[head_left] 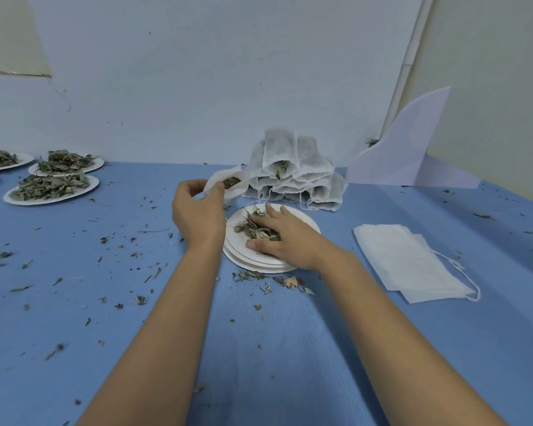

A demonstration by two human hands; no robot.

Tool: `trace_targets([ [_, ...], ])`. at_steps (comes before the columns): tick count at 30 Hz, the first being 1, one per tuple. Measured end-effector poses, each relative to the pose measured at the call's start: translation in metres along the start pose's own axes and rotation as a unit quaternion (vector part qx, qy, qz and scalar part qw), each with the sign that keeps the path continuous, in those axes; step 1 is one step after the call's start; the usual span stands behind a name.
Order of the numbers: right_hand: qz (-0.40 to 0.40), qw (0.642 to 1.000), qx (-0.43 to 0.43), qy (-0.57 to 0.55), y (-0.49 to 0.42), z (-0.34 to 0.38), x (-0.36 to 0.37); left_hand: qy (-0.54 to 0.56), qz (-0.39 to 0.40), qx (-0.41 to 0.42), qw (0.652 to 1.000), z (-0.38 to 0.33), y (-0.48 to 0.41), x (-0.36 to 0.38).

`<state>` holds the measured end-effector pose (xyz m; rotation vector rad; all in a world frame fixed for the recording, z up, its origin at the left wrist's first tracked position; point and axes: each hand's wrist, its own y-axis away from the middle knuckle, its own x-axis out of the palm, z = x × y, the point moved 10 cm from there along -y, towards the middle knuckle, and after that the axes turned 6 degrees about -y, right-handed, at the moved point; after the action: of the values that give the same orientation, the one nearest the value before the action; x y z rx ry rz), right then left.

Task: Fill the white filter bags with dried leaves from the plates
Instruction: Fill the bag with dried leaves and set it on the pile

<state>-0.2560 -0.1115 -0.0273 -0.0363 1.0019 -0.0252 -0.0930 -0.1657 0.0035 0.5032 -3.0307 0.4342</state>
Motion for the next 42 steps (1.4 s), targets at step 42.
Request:
trace_targets([
  [42,-0.043,0.991,0.016,0.126,-0.034,0.013,0.003,0.026,-0.003,-0.017,1.000,0.001,0.007,0.004],
])
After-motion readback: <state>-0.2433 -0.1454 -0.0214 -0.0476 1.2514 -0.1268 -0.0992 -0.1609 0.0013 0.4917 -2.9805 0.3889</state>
